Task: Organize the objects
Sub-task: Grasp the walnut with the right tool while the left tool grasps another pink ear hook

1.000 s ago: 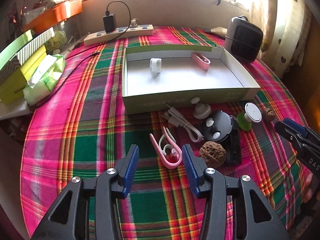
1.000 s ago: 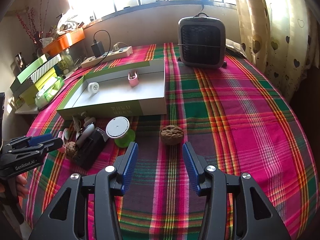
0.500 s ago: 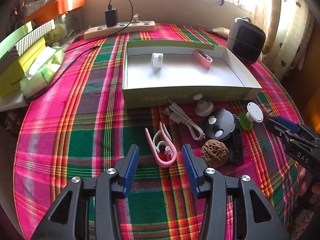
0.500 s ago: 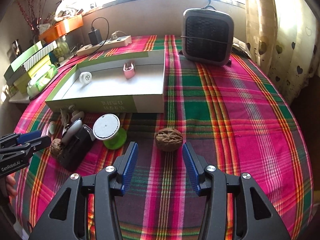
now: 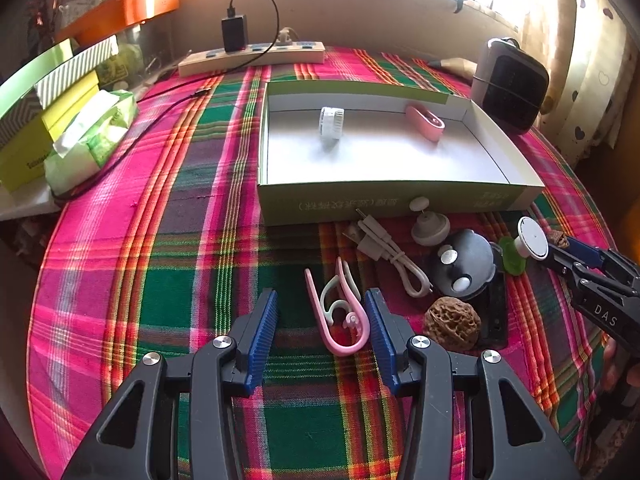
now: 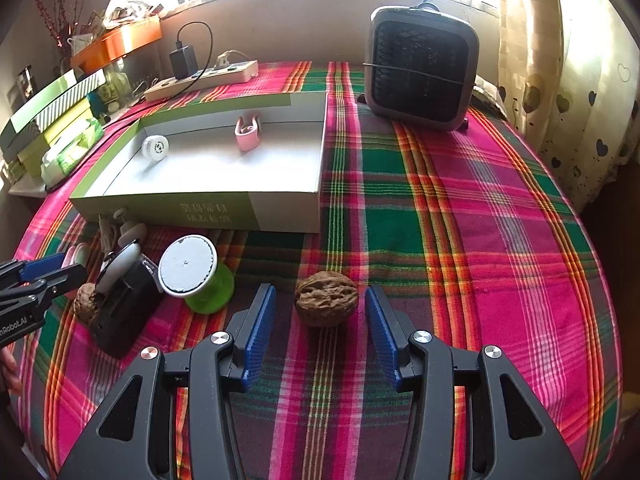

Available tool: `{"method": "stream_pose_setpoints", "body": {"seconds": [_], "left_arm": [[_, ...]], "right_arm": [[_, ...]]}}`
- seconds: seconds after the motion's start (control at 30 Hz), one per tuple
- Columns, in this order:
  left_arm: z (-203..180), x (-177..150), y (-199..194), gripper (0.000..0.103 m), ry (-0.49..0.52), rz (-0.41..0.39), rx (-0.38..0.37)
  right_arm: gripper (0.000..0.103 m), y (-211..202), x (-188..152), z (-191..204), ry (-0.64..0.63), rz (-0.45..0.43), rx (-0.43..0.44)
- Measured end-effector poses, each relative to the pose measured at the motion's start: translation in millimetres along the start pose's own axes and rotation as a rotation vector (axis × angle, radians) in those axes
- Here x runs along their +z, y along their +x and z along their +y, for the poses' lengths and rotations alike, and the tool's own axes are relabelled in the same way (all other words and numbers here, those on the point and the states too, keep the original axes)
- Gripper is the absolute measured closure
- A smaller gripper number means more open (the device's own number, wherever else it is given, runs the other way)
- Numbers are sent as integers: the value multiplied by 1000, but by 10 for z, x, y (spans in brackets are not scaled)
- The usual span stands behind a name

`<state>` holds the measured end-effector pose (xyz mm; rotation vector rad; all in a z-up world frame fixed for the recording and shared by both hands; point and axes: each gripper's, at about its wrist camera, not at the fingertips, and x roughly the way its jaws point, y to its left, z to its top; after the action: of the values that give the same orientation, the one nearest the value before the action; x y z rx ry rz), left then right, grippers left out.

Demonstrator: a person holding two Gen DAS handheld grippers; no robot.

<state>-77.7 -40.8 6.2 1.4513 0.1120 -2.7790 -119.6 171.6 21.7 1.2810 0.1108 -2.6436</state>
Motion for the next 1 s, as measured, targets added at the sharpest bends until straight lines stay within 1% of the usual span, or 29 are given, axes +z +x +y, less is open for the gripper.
{"method": "stream_pose_setpoints", "body": {"seconds": [0.17,0.27,0.47,0.5,0.57,0.63,0.7,1.0], "left_arm": [[26,5,13,60,-14,-17,-7],[32,8,16,60,-23,-24,-10],[25,10,17,60,-26,-31,-3],[26,11,16,62,-25,-31,-2],[37,19,15,69,-30,-33,9],[58,26,16,76,-36,-33,12],[69,31,18,80,-37,-33,15],[70,32,21,81,-38,-36,15]], "right_arm": [[55,10,11,-11,4,-2,-3],[55,10,6,-11,-1,1,-27],[55,6,-1,-29,-2,0,-29],[56,4,-2,-33,0,0,-29],[64,-1,-3,-41,3,-2,-33],[69,-7,-5,-52,7,-4,-32],[70,-10,-7,-45,5,-5,-30],[71,-9,-4,-40,3,-5,-31]]}}
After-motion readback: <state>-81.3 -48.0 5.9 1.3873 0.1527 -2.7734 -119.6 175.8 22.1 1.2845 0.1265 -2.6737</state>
